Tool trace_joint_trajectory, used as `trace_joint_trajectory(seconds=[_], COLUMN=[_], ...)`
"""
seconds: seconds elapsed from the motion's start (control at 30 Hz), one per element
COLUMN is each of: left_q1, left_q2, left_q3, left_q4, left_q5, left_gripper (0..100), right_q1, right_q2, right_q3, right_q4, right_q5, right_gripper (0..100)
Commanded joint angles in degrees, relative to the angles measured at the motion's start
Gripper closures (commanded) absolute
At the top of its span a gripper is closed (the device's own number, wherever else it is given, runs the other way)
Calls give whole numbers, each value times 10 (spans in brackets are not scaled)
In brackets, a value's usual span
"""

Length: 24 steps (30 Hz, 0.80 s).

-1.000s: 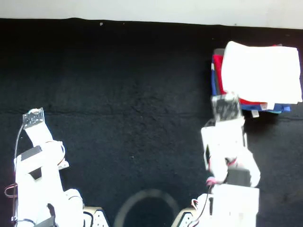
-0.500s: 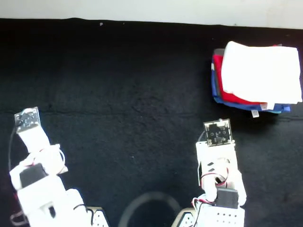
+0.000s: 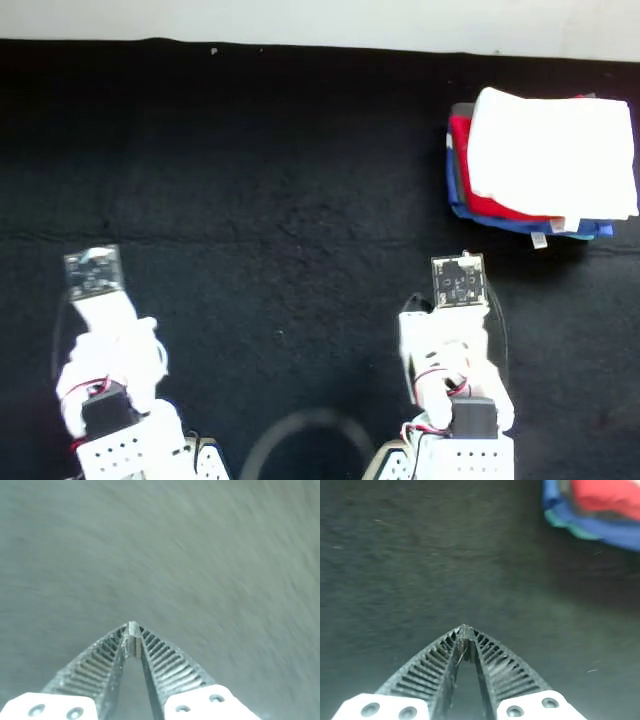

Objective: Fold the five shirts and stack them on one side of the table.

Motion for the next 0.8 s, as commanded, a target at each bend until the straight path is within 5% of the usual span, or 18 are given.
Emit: trace_joint_trajectory(seconds=[0.0, 0.27, 0.77], left_q1=[102, 133, 133], left_q2=[0, 0, 0], left_q3=[18, 27, 27], left_q4=[56, 95, 95], left_q5=[2, 1, 1], left_gripper=[988, 990, 990], right_q1=[-44, -66, -65], right_q2=[0, 0, 0], right_q3=[87, 86, 86], right_q4=[28, 144, 144], right_q5=[-42, -45, -44], right_gripper=[990, 990, 990])
